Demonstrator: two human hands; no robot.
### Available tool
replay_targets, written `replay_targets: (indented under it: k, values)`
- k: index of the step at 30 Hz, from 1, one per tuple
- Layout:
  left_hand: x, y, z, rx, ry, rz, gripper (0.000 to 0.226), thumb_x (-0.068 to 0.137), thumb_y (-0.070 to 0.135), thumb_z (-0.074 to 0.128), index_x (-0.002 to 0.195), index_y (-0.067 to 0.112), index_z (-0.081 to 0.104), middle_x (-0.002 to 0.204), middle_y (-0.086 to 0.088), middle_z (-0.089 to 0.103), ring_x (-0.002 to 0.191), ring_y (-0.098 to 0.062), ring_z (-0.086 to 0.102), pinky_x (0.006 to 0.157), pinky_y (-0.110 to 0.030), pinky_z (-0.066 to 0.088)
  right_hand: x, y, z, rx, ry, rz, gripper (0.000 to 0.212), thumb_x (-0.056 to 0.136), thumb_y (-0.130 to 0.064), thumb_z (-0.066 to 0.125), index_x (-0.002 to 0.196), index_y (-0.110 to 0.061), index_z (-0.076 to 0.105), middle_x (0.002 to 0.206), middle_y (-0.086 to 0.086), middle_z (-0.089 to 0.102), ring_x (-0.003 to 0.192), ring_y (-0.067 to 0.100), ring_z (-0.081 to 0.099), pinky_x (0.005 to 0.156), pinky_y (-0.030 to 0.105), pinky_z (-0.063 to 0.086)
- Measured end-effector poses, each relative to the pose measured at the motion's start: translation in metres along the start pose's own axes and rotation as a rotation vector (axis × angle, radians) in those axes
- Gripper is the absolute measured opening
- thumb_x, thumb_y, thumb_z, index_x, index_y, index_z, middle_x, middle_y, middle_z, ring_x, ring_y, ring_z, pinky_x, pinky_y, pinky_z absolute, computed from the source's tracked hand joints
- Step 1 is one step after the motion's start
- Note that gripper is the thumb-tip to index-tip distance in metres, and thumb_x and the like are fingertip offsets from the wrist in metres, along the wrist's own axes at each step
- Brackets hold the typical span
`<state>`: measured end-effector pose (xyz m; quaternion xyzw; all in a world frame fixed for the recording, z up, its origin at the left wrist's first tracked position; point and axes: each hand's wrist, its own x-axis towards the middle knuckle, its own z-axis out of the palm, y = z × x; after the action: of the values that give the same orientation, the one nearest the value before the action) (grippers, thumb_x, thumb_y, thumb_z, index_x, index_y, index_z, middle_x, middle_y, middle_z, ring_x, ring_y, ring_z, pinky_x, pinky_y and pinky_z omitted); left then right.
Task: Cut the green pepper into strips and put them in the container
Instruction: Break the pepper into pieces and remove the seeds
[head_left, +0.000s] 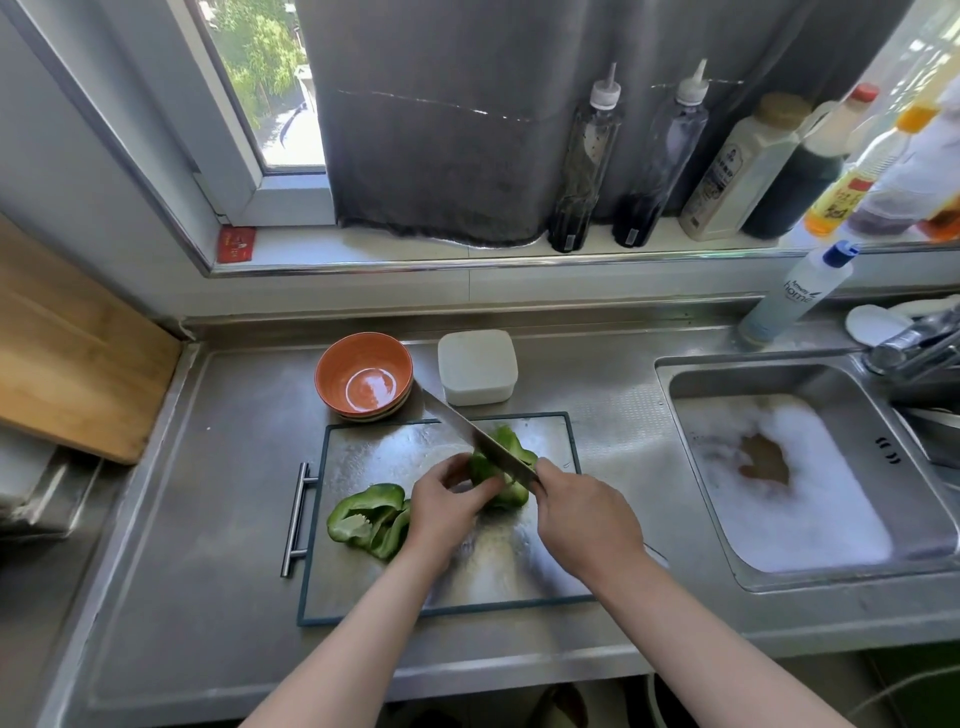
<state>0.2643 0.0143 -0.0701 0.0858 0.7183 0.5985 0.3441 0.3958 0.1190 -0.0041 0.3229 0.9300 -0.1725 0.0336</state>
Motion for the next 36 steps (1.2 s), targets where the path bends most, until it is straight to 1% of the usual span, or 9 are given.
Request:
replay_targets:
  k: [4, 11, 15, 21, 24, 27, 30, 33, 36]
  values:
    - [0.0, 0.004, 0.001, -0.021, 0.007, -0.012, 0.025, 0.073, 0.015, 0.086, 0.093, 0.022, 0.073, 0.091, 0.004, 0.077, 0.09, -0.01, 0.072, 0.081, -0.024, 0.057, 0.006, -0.005, -0.007, -0.001, -0.034, 0.014, 0.014, 0.106, -0.03, 0.034, 0.102, -0.022, 0.045, 0.084, 0.005, 0.063, 0.073, 0.033, 0.056, 0.06, 0.038, 0.042]
    - [-0.002, 0.011, 0.004, -0.013, 0.005, 0.003, 0.023, 0.076, 0.014, 0.084, 0.089, 0.028, 0.07, 0.087, 0.011, 0.076, 0.086, -0.003, 0.071, 0.073, -0.014, 0.053, 0.012, -0.013, -0.006, -0.017, -0.042, 0.06, 0.009, 0.103, -0.023, 0.038, 0.106, -0.022, 0.047, 0.08, 0.002, 0.056, 0.074, 0.03, 0.058, 0.059, 0.035, 0.039]
    - [0.0, 0.007, -0.001, -0.012, 0.004, 0.003, 0.022, 0.076, 0.013, 0.084, 0.091, 0.024, 0.071, 0.089, 0.007, 0.076, 0.089, -0.007, 0.071, 0.075, -0.018, 0.055, 0.016, -0.015, -0.004, -0.019, -0.078, 0.048, 0.009, 0.102, -0.019, 0.04, 0.107, -0.021, 0.047, 0.084, 0.005, 0.061, 0.075, 0.03, 0.059, 0.057, 0.034, 0.039]
    - [0.0, 0.005, 0.001, -0.005, 0.005, -0.003, 0.02, 0.076, 0.017, 0.084, 0.088, 0.027, 0.071, 0.089, 0.008, 0.076, 0.089, -0.007, 0.071, 0.08, -0.023, 0.056, 0.019, -0.012, -0.008, -0.052, -0.084, 0.027, 0.007, 0.101, -0.018, 0.041, 0.105, -0.022, 0.045, 0.077, 0.001, 0.055, 0.069, 0.028, 0.056, 0.049, 0.033, 0.032]
    - [0.004, 0.004, -0.003, 0.03, -0.008, 0.004, 0.023, 0.076, 0.018, 0.084, 0.089, 0.029, 0.07, 0.091, 0.008, 0.076, 0.089, -0.005, 0.07, 0.081, -0.022, 0.055, 0.013, -0.014, 0.001, -0.058, -0.061, 0.043, 0.014, 0.099, -0.014, 0.041, 0.109, -0.022, 0.046, 0.077, 0.001, 0.055, 0.069, 0.029, 0.057, 0.052, 0.034, 0.039]
    - [0.004, 0.001, -0.008, 0.017, -0.022, -0.007, 0.023, 0.076, 0.018, 0.084, 0.092, 0.028, 0.07, 0.091, 0.006, 0.076, 0.089, -0.008, 0.071, 0.083, -0.025, 0.056, 0.012, -0.014, 0.006, -0.029, -0.06, 0.012, 0.016, 0.101, -0.016, 0.04, 0.114, -0.023, 0.047, 0.08, 0.003, 0.06, 0.068, 0.028, 0.058, 0.056, 0.036, 0.045]
    - [0.007, -0.002, -0.012, 0.005, -0.009, -0.076, 0.021, 0.08, 0.022, 0.081, 0.097, 0.026, 0.069, 0.099, 0.003, 0.074, 0.093, -0.011, 0.07, 0.086, -0.03, 0.057, 0.016, -0.013, -0.004, 0.043, -0.059, -0.014, 0.011, 0.105, -0.027, 0.037, 0.104, -0.025, 0.048, 0.077, 0.002, 0.059, 0.068, 0.028, 0.056, 0.054, 0.035, 0.04]
    - [0.014, -0.002, -0.018, -0.039, -0.009, -0.191, 0.05, 0.082, 0.027, 0.079, 0.126, 0.017, 0.058, 0.114, -0.004, 0.066, 0.1, -0.019, 0.068, 0.095, -0.042, 0.055, 0.019, -0.012, -0.02, 0.116, 0.009, 0.013, 0.017, 0.105, -0.035, 0.039, 0.093, -0.024, 0.046, 0.075, 0.001, 0.057, 0.071, 0.031, 0.054, 0.057, 0.037, 0.038]
    - [0.012, 0.003, -0.024, 0.166, -0.134, -0.154, 0.09, 0.07, 0.036, 0.085, 0.142, 0.034, 0.031, 0.112, -0.002, 0.059, 0.097, -0.018, 0.066, 0.09, -0.038, 0.056, 0.025, -0.008, -0.03, 0.202, 0.079, 0.09, 0.016, 0.104, -0.032, 0.041, 0.094, -0.023, 0.05, 0.079, 0.002, 0.06, 0.075, 0.031, 0.053, 0.062, 0.039, 0.042]
